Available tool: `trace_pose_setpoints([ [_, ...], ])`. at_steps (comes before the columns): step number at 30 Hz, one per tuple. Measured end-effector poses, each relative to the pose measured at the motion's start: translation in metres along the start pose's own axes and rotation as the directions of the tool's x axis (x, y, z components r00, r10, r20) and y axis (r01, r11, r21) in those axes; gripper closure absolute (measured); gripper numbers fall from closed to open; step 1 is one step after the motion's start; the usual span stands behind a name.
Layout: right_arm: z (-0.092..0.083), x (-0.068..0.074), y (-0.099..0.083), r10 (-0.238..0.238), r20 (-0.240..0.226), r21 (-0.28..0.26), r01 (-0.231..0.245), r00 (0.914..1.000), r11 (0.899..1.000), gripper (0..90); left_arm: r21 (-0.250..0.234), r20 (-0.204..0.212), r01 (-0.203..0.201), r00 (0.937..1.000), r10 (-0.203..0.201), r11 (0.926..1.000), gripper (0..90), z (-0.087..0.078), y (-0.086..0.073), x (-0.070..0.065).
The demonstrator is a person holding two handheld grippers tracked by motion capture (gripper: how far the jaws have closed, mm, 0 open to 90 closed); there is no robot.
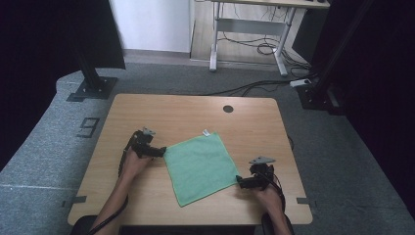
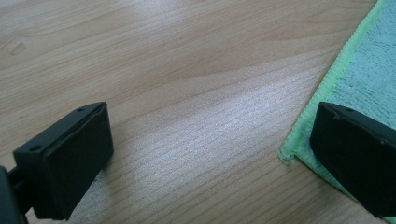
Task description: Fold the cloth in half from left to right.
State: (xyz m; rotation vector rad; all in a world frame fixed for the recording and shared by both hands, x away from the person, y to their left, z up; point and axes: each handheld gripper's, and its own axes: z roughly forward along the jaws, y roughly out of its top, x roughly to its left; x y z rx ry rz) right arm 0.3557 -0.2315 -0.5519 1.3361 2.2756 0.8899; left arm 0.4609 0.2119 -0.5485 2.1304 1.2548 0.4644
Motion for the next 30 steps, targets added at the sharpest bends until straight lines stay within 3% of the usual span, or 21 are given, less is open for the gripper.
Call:
trace_pose_setpoints([
  [3,-0.002,0.003,0.003,-0.021,0.007,-0.003,0.021,0.9998,1.0,0.0,0.0,0.0,0.0,1.0,0.0,1.0,0.0,0.0,0.0,0.0],
  [9,-0.008,0.013,0.008,-0.053,-0.071,-0.007,0.052,0.9961,0.999,0.0,0.0,-0.001,0.002,1.0,-0.002,1.0,0.0,0.0,0.0,0.0],
  [14,-0.008,0.025,0.013,-0.097,-0.129,-0.006,0.097,0.9868,0.995,0.0,0.0,-0.001,0.003,1.0,-0.003,1.0,0.0,0.0,0.0,0.0],
  [21,-0.008,0.053,0.022,-0.161,-0.213,-0.022,0.16,0.9637,0.987,3.7,0.0,-0.002,0.004,1.0,-0.004,1.0,0.0,0.0,0.0,0.0],
  [30,-0.002,0.092,0.032,-0.226,-0.319,-0.037,0.226,0.9203,0.973,11.5,0.0,-0.004,0.003,1.0,-0.003,1.0,0.0,-0.001,0.0,-0.001],
])
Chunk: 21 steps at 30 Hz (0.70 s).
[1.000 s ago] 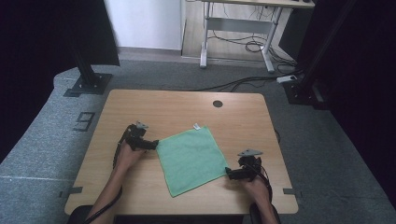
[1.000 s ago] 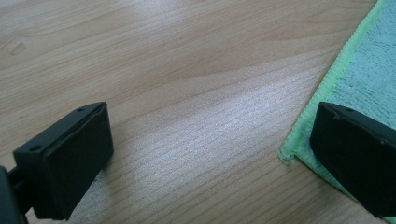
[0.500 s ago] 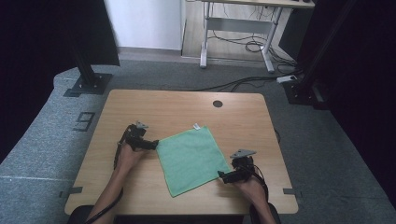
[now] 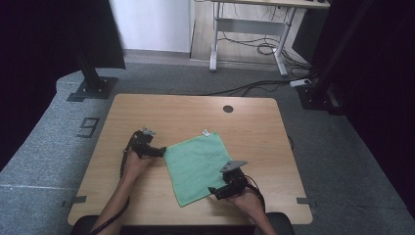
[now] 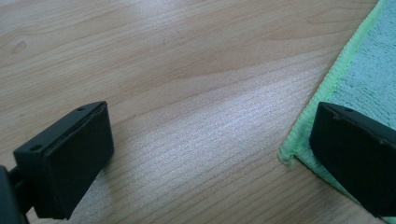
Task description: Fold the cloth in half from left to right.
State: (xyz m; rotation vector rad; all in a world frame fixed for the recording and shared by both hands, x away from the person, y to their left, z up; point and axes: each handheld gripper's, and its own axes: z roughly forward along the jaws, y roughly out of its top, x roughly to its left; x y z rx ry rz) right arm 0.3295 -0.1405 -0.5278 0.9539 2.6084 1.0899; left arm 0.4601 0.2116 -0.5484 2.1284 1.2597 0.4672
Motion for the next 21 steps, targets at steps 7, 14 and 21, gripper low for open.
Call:
trace_pose_setpoints([
  [7,0.015,0.024,0.011,-0.056,-0.087,0.012,0.057,0.9946,0.998,19.5,-0.035,0.033,-0.037,0.9987,0.038,0.9987,12.5,-0.004,-0.002,-0.003],
  [14,0.027,0.049,0.022,-0.112,-0.171,0.01,0.116,0.9788,0.993,30.8,-0.054,0.048,-0.048,0.9976,0.05,0.9974,23.9,-0.005,-0.003,-0.006],
  [21,0.038,0.069,0.032,-0.173,-0.24,0.024,0.184,0.9551,0.983,43.7,-0.055,0.042,-0.03,0.9986,0.032,0.998,22.8,-0.005,-0.003,-0.007],
])
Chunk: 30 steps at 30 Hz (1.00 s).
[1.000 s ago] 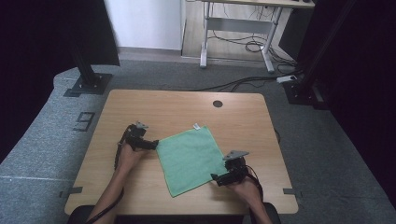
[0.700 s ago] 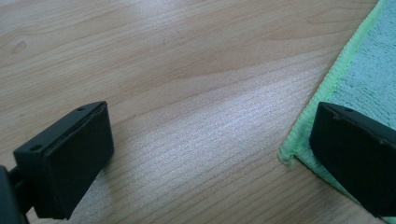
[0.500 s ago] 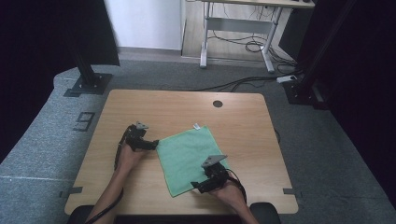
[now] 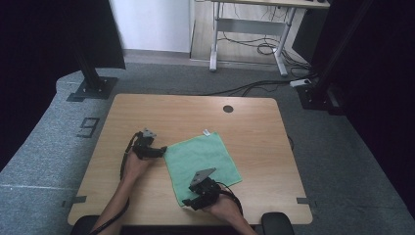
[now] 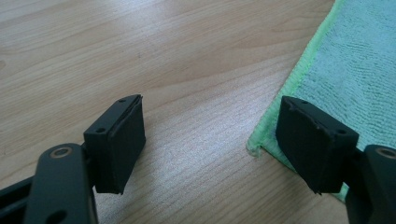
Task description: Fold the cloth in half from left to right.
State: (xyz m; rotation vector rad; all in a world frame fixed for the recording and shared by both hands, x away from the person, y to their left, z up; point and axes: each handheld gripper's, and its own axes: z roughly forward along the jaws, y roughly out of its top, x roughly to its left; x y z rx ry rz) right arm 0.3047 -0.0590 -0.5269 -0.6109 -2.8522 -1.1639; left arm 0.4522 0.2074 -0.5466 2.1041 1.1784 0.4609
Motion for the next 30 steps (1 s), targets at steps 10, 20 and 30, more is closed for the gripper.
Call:
trace_pose_setpoints([
  [10,0.016,0.014,0.009,-0.068,-0.031,0.047,0.07,0.9972,0.996,53.0,0.001,0.016,-0.019,0.9997,0.019,0.9998,25.1,0.0,0.001,-0.007],
  [20,0.02,0.02,0.008,-0.132,0.057,0.08,0.127,0.9897,0.989,67.5,-0.006,0.063,-0.06,0.9962,0.06,0.9982,51.4,-0.002,0.001,-0.014],
  [30,0.019,0.013,0.006,-0.092,0.074,0.055,0.088,0.993,0.995,84.7,-0.016,0.125,-0.066,0.9898,0.068,0.9977,87.6,-0.002,0.001,-0.021],
])
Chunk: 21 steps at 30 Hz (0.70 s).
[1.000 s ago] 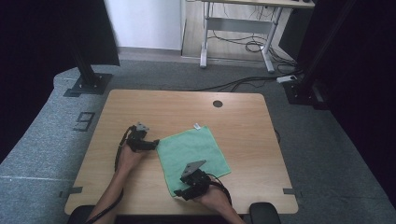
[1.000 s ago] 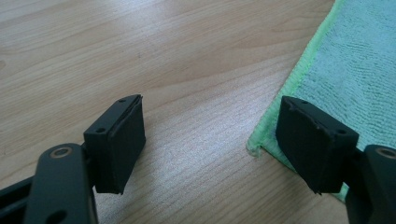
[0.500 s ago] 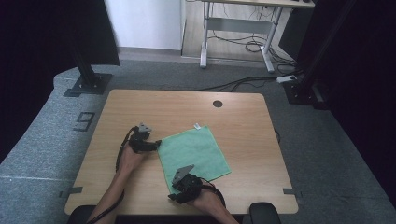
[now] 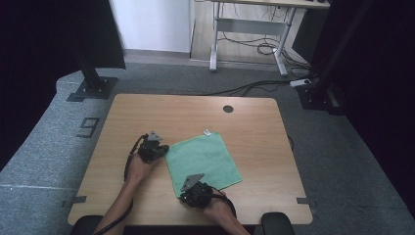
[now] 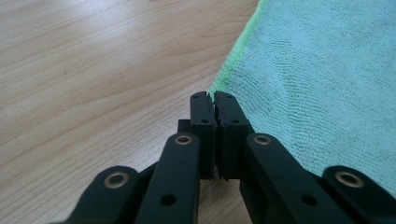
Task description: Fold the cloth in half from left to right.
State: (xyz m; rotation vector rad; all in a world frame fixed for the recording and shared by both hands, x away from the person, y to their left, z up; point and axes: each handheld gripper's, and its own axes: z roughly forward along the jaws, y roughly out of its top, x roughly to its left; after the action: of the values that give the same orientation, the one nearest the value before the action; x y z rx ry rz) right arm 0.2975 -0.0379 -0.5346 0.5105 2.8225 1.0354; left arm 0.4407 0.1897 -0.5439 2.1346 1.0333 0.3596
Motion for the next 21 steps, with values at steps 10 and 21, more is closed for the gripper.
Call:
trace_pose_setpoints([
  [10,-0.001,-0.001,0.001,0.015,-0.033,0.001,-0.015,0.9994,1.0,84.9,0.003,-0.032,-0.015,0.9994,0.015,0.9999,88.0,-0.004,0.001,0.001],
  [21,0.006,0.01,0.022,-0.016,-0.094,-0.018,0.015,0.9954,1.0,84.5,0.018,-0.08,-0.042,0.9959,0.043,0.999,87.5,-0.029,0.0,0.004],
])
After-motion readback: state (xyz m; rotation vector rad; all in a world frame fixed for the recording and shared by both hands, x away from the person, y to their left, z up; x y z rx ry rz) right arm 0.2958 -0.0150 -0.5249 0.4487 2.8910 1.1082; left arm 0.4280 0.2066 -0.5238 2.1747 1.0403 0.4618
